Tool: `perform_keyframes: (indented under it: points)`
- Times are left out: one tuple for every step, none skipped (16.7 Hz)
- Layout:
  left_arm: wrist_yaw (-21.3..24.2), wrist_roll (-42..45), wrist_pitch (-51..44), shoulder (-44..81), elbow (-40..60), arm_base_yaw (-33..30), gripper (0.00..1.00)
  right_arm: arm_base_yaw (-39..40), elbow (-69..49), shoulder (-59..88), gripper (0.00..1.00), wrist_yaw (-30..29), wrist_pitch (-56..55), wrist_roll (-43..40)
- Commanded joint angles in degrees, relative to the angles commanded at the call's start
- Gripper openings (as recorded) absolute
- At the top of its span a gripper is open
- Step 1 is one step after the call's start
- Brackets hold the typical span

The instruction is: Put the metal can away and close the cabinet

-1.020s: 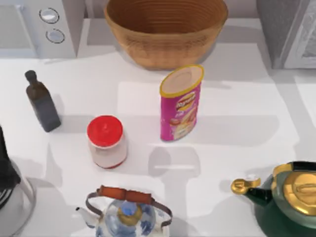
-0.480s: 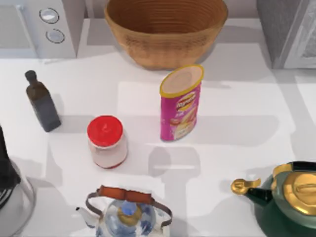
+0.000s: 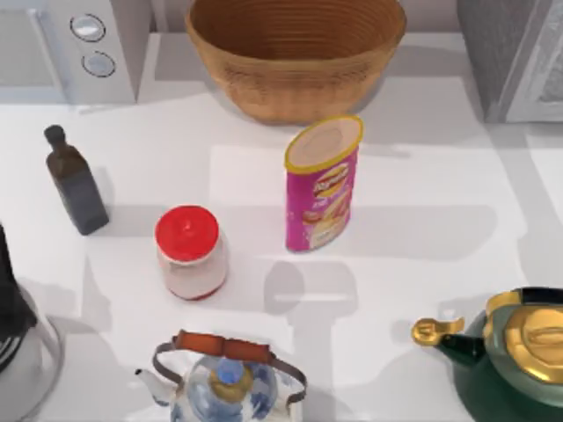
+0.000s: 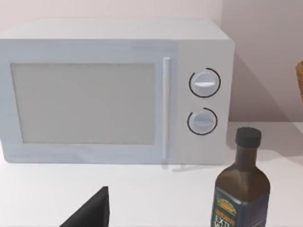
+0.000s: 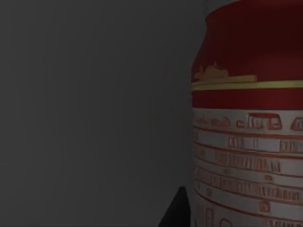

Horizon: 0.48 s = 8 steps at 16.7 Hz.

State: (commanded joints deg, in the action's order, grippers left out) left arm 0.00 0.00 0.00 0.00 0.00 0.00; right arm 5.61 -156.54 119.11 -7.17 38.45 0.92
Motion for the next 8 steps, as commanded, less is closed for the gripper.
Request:
perform_keyframes:
  points:
    - [0.0,0.0,0.0,0.0,0.0,0.0,1.00,0.0,0.0,0.0,0.53,0.0,0.0,0.0]
    - [0.0,0.0,0.0,0.0,0.0,0.0,1.00,0.0,0.0,0.0,0.60,0.0,0.0,0.0]
    - [0.0,0.0,0.0,0.0,0.0,0.0,1.00,0.0,0.0,0.0,0.68,0.0,0.0,0.0]
    - [0.0,0.0,0.0,0.0,0.0,0.0,1.00,0.0,0.0,0.0,0.75,0.0,0.0,0.0]
    - [0.0,0.0,0.0,0.0,0.0,0.0,1.00,0.0,0.0,0.0,0.83,0.0,0.0,0.0]
    - [0.0,0.0,0.0,0.0,0.0,0.0,1.00,0.0,0.0,0.0,0.90,0.0,0.0,0.0]
    - [0.0,0.0,0.0,0.0,0.0,0.0,1.00,0.0,0.0,0.0,0.98,0.0,0.0,0.0]
    - [0.0,0.0,0.0,0.0,0.0,0.0,1.00,0.0,0.0,0.0,1.00,0.0,0.0,0.0]
